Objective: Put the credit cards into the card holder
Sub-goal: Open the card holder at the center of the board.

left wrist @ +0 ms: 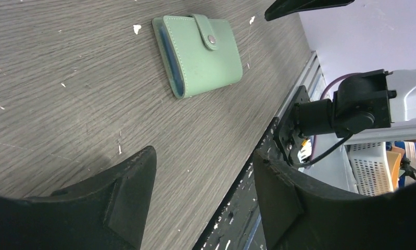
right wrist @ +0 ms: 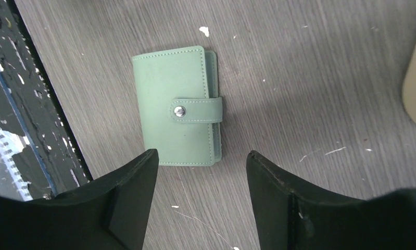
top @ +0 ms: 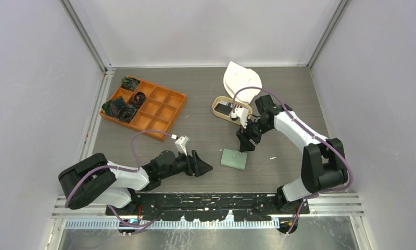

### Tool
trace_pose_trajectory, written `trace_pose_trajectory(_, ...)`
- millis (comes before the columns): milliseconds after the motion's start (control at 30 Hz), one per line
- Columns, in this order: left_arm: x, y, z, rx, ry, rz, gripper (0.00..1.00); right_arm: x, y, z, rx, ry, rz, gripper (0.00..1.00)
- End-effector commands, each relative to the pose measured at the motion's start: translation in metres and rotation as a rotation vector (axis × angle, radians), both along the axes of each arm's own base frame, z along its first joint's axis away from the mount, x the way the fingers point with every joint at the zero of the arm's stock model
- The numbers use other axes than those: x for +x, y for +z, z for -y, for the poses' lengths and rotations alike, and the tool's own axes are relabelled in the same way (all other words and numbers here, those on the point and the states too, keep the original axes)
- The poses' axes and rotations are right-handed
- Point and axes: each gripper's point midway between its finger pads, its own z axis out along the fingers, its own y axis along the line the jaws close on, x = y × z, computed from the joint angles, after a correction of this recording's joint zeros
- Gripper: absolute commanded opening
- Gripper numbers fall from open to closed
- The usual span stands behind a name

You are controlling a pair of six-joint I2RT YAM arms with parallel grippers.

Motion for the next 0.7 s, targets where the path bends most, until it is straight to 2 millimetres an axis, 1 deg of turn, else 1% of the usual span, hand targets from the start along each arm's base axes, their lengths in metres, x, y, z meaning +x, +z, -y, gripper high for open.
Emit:
trace_pose_trajectory(0, 0.01, 0.028, 0.018, -0.095, -0.004, 0.064, 0.67, 0.002, -0.008, -0.003, -0.066, 0.043, -0.007, 0.68)
trace_pose_trajectory(133, 0.013, 0.018, 0.018, -0.07, 0.01, 0.047, 0.66, 0.001, -0.023, -0.005, -0.142, 0.049, -0.037, 0.67)
trace_pose_trajectory(233, 0.015, 0.011, 0.017, -0.052, 0.022, 0.036, 0.65, 0.001, -0.034, -0.001, -0.187, 0.05, -0.056, 0.67)
trace_pose_trajectory(333, 0.016, 0.002, 0.017, -0.027, 0.028, 0.022, 0.65, -0.003, -0.043, 0.0, -0.212, 0.067, -0.082, 0.62)
trace_pose_trajectory(400, 0.017, -0.001, 0.017, -0.018, 0.03, 0.019, 0.64, -0.008, -0.046, -0.003, -0.22, 0.092, -0.102, 0.55)
trace_pose_trajectory(500, 0.018, -0.005, 0.016, -0.012, 0.038, 0.02, 0.63, -0.017, -0.049, -0.013, -0.213, 0.134, -0.134, 0.4)
trace_pose_trajectory(600, 0.019, -0.006, 0.013, -0.007, 0.051, 0.025, 0.63, -0.024, -0.045, -0.033, -0.176, 0.127, -0.181, 0.22)
trace_pose_trajectory(633, 0.019, -0.007, 0.012, -0.003, 0.055, 0.027, 0.62, -0.024, -0.044, -0.042, -0.162, 0.106, -0.197, 0.14)
trace_pose_trajectory(667, 0.02, -0.007, 0.01, -0.002, 0.059, 0.031, 0.62, -0.023, -0.042, -0.052, -0.146, 0.061, -0.216, 0.11)
